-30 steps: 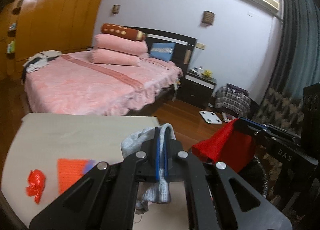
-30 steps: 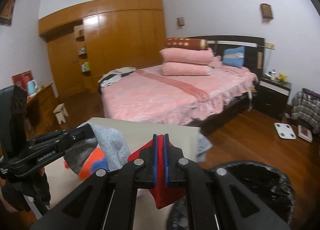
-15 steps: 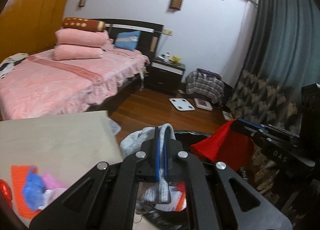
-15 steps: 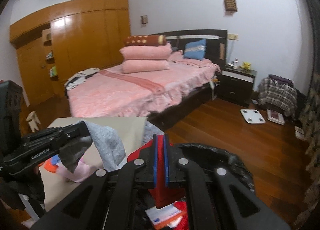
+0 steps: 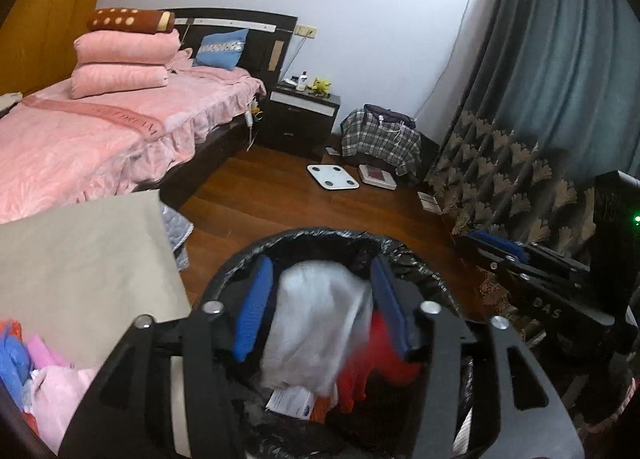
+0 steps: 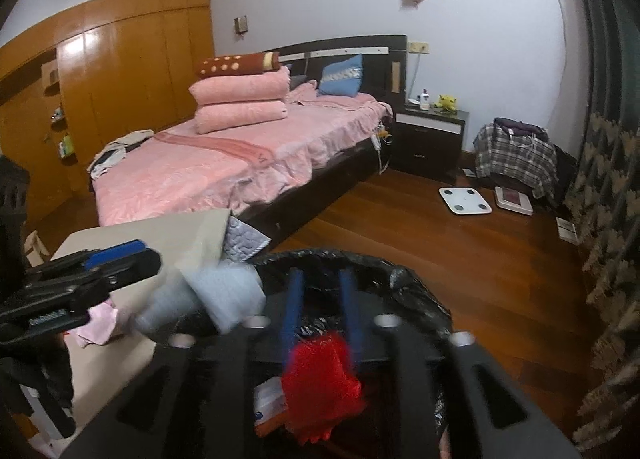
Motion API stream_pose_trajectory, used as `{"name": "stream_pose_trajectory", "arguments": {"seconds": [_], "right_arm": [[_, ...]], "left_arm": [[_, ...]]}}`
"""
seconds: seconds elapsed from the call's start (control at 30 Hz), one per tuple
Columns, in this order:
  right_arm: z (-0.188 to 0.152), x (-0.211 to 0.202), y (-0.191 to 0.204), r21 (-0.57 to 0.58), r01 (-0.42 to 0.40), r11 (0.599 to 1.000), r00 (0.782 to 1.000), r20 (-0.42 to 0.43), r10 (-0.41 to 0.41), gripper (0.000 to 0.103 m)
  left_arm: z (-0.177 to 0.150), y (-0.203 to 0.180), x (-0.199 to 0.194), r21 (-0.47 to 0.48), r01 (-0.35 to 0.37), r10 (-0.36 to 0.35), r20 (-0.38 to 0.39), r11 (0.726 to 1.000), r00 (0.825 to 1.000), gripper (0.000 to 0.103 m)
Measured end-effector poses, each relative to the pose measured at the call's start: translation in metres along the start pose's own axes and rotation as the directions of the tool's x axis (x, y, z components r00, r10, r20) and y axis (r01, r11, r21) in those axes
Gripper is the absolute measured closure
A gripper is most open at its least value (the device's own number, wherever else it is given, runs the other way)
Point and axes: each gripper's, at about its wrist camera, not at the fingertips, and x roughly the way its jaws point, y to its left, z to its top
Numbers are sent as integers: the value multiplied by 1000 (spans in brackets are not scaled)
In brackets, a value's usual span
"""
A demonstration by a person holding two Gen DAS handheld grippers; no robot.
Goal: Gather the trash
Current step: 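Carry both items over the bin and open both grippers to drop them, then bring both grippers back over the remaining pile on the table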
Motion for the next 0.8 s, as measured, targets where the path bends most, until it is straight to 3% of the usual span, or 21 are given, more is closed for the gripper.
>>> {"name": "stream_pose_trajectory", "arguments": {"seconds": [0.1, 0.2, 0.27, 0.37, 0.5, 0.8], "right_arm": [[-2, -2, -2, 9, 5, 1000, 1000, 10, -5, 52], [-2, -8, 5, 13, 0, 1000, 999, 44, 0, 21], [-1, -14, 11, 15, -9, 1000, 997, 71, 8, 5], [3, -18, 25, 13, -49, 999, 995, 86, 47, 6], [8, -19, 54, -6, -90, 996, 991, 100, 90, 6], [3, -3, 131, -61, -200, 978, 976, 71, 204, 6]], "left_arm": [[-2, 7, -10, -1, -27, 27, 6, 1000, 1000, 39], [-4, 17, -28, 0, -66, 66, 29, 998, 997, 29], [-6, 25, -44, -2, -103, 103, 50, 995, 993, 23], [-10, 39, -69, -21, -162, 163, 85, 987, 983, 14], [-17, 61, -104, -55, -236, 242, 119, 970, 963, 13], [-40, 114, -168, -110, -408, 420, 140, 906, 896, 12]]}}
